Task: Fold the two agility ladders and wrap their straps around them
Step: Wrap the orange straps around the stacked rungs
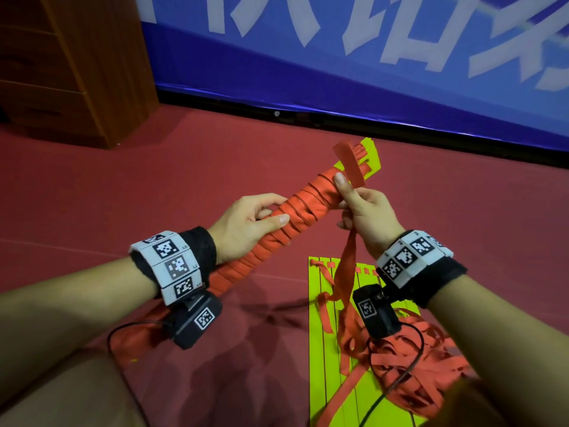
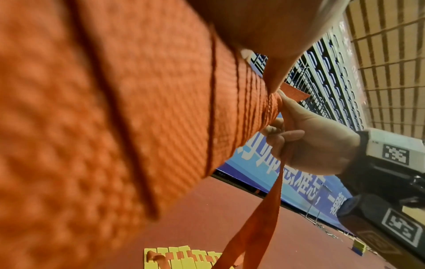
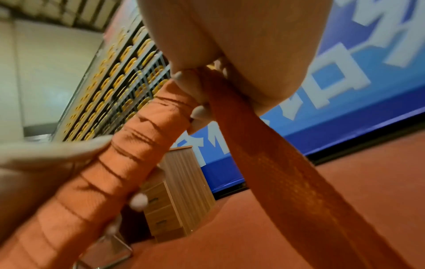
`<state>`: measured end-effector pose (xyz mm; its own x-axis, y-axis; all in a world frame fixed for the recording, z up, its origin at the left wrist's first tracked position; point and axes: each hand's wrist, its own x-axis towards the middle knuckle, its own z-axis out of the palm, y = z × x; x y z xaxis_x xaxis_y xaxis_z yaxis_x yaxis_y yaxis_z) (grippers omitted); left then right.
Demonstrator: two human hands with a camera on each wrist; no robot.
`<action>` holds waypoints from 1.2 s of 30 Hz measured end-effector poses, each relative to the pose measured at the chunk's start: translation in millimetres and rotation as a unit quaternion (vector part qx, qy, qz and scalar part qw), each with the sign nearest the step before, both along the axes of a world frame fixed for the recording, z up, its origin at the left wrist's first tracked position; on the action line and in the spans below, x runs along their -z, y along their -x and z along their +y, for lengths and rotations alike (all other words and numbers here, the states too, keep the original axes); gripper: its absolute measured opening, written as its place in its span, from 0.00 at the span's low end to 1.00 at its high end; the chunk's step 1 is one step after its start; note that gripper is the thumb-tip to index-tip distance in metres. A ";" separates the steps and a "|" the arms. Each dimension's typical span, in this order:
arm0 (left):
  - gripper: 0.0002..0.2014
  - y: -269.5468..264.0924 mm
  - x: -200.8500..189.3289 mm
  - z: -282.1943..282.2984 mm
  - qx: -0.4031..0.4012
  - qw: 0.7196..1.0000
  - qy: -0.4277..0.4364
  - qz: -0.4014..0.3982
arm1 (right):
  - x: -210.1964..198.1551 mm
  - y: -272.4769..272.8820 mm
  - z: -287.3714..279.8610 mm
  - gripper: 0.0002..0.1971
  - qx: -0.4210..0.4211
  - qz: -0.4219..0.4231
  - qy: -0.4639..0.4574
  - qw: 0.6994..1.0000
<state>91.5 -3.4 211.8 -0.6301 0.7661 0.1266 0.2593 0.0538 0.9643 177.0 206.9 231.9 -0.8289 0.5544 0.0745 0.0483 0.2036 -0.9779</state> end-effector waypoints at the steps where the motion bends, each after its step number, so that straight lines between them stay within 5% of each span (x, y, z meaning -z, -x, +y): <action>1: 0.19 0.6 -0.5 0.7 0.006 1.000 0.001 -0.015 | -0.7 -0.5 -0.3 0.26 -0.003 0.001 0.003 1.000; 6: 0.16 -2.2 -3.8 0.7 0.014 0.998 0.031 -0.053 | 0.2 0.6 -4.9 0.23 -0.015 0.009 -0.001 1.000; 9: 0.14 -4.9 -4.4 -0.3 -0.004 0.993 0.103 0.050 | 3.2 1.6 -7.0 0.20 -0.003 0.014 -0.002 1.000; 16: 0.39 -4.4 -9.1 2.0 -0.086 0.930 0.188 0.303 | 2.8 5.7 -7.4 0.21 0.042 0.025 0.031 0.998; 22: 0.32 -4.6 -5.4 6.5 -0.130 0.898 0.202 0.368 | 3.2 7.4 -4.7 0.23 0.067 -0.002 0.092 0.994; 36: 0.21 -4.2 -1.4 1.5 -0.147 0.950 0.094 0.259 | -14.2 -4.3 -11.1 0.27 0.016 0.004 0.002 1.000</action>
<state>95.6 -1.9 213.2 -0.7105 0.6070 0.3560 0.6433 0.3552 0.6783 181.3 195.9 246.1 -0.8104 0.5805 0.0789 0.0472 0.1989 -0.9789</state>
